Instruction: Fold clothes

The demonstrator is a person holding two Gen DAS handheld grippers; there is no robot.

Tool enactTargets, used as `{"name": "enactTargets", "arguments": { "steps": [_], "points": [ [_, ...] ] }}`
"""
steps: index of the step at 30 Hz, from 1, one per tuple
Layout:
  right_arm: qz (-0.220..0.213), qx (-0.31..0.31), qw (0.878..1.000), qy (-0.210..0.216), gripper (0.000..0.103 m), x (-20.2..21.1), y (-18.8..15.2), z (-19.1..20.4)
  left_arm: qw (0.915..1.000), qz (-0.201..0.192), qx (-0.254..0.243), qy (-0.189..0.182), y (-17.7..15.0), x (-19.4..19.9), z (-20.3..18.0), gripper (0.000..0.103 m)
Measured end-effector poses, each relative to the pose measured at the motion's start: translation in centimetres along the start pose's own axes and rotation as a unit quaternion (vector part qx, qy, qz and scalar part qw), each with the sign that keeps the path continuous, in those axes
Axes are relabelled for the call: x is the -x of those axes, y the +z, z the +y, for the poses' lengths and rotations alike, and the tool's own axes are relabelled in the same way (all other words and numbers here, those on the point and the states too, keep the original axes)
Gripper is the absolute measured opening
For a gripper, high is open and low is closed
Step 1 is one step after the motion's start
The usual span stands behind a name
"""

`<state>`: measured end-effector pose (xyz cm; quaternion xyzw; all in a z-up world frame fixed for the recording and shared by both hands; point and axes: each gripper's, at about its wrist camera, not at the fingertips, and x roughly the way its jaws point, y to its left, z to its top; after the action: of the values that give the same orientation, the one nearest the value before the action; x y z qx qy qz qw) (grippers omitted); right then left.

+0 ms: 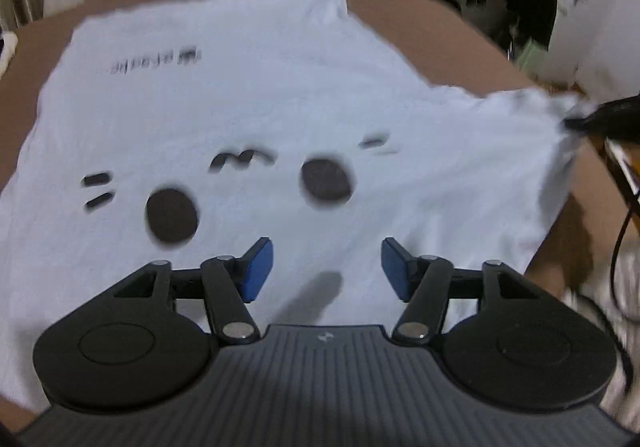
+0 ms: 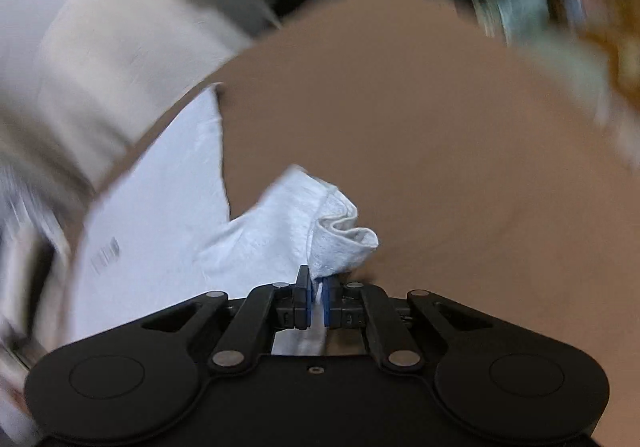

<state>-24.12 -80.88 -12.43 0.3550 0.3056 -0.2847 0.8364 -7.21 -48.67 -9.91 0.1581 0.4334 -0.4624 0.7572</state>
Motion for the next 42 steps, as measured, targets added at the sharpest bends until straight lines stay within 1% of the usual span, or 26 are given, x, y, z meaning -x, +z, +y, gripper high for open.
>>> {"name": "enactTargets", "arguments": {
  "steps": [2, 4, 7, 8, 10, 13, 14, 15, 16, 17, 20, 22, 23, 26, 28, 29, 30, 31, 32, 33, 34, 35, 36, 39, 41, 42],
  "points": [
    [-0.029, 0.067, 0.997, -0.012, 0.006, 4.5, -1.8, 2.0, 0.997, 0.075, -0.017, -0.001, -1.6, -0.7, 0.0, 0.067],
    [-0.037, 0.109, 0.993, -0.011, 0.005, 5.5, -3.1, 3.1, 0.9933, 0.115, -0.004, 0.012, -3.8, -2.0, 0.4, 0.067],
    [0.001, 0.157, 0.981, -0.112, 0.005, 1.8, -3.2, 3.1, 0.9937, 0.101, -0.045, 0.022, -5.0, -1.2, -0.4, 0.067],
    [0.027, 0.157, 0.979, -0.13, 0.005, 0.9, -2.8, 2.4, 0.9928, 0.103, -0.057, 0.025, -5.0, -0.7, -0.6, 0.068],
    [0.043, 0.134, 0.981, -0.134, 0.005, 0.5, -1.7, 1.4, 0.9944, 0.088, -0.054, 0.024, -5.0, 0.6, -0.4, 0.068],
    [0.067, 0.092, 0.983, -0.144, 0.011, -1.2, -1.0, 0.6, 0.9979, 0.055, -0.023, -0.023, -5.1, 1.7, -0.1, 0.068],
    [0.073, 0.078, 0.982, -0.154, 0.018, -1.4, -1.0, 0.1, 0.9975, 0.046, -0.022, -0.05, -5.0, 1.9, -0.2, 0.068],
    [0.076, 0.059, 0.983, -0.155, 0.035, -1.4, -1.2, -0.4, 0.9962, 0.035, -0.02, -0.077, -5.0, 2.1, -0.5, 0.068],
    [0.08, 0.039, 0.984, -0.155, 0.043, -1.4, -1.5, -1.0, 0.9945, 0.025, -0.018, -0.1, -5.1, 2.1, -0.8, 0.069],
    [0.079, 0.007, 0.988, -0.133, 0.053, -1.0, -1.5, -2.1, 0.9926, 0.021, -0.016, -0.119, -5.1, 2.1, -1.1, 0.07],
    [0.068, -0.093, 0.992, -0.046, 0.054, 0.4, -1.6, -5.6, 0.9887, 0.019, -0.017, -0.148, -5.1, 1.0, -1.9, 0.072],
    [0.057, -0.13, 0.99, -0.003, 0.057, 0.5, -1.8, -6.9, 0.9886, 0.028, -0.012, -0.147, -5.3, 0.0, -2.2, 0.074],
    [0.055, -0.133, 0.99, 0.001, 0.061, 0.1, -1.8, -7.2, 0.989, 0.033, -0.007, -0.144, -5.5, -0.6, -2.3, 0.074],
    [0.047, -0.128, 0.991, 0.008, 0.062, -1.3, -1.7, -7.1, 0.989, 0.04, 0.025, -0.14, -5.2, -2.7, -1.6, 0.078],
    [0.038, -0.089, 0.995, 0.009, 0.07, -2.4, -1.5, -5.8, 0.9858, 0.047, 0.06, -0.15, -5.0, -3.5, -0.9, 0.079],
    [0.04, -0.048, 0.998, 0.005, 0.073, -3.1, -1.2, -4.7, 0.9836, 0.046, 0.078, -0.156, -4.7, -3.5, -0.5, 0.078],
    [0.041, -0.01, 0.999, 0.001, 0.073, -3.7, -1.0, -3.7, 0.9833, 0.051, 0.077, -0.157, -4.4, -3.6, -0.6, 0.064],
    [0.043, 0.026, 0.999, 0.004, 0.073, -4.2, -0.6, -2.7, 0.983, 0.056, 0.077, -0.157, -4.1, -3.7, -0.7, 0.046],
    [0.046, 0.061, 0.997, 0.006, 0.074, -4.7, -0.2, -1.7, 0.9829, 0.069, 0.069, -0.156, -3.9, -3.8, -0.7, 0.007],
    [0.044, 0.071, 0.996, 0.024, 0.068, -5.0, 0.1, -1.3, 0.9796, 0.081, 0.083, -0.164, -3.8, -4.2, -0.5, 0.006],
    [0.043, 0.081, 0.995, 0.041, 0.052, -5.4, 0.4, -0.9, 0.9726, 0.094, 0.115, -0.179, -3.9, -4.2, -0.1, 0.006],
    [0.041, 0.091, 0.993, 0.059, 0.013, -5.7, 0.7, -0.5, 0.9675, 0.106, 0.133, -0.187, -4.0, -4.0, 0.1, 0.006],
    [0.04, 0.095, 0.993, 0.058, 0.012, -5.6, 1.0, 0.0, 0.9659, 0.115, 0.138, -0.187, -4.2, -3.5, 0.0, 0.006],
    [-0.009, 0.147, 0.989, 0.016, 0.009, -3.7, 0.9, 2.3, 0.9619, 0.132, 0.141, -0.193, -5.2, -2.5, -0.4, 0.005],
    [-0.032, 0.171, 0.985, -0.017, 0.009, -2.6, 0.4, 3.5, 0.9513, 0.157, 0.155, -0.215, -6.1, -3.3, -0.6, 0.005],
    [-0.039, 0.181, 0.982, -0.035, 0.009, -2.5, 0.1, 3.9, 0.9525, 0.161, 0.153, -0.208, -6.5, -3.8, -0.8, 0.005]
  ]
}}
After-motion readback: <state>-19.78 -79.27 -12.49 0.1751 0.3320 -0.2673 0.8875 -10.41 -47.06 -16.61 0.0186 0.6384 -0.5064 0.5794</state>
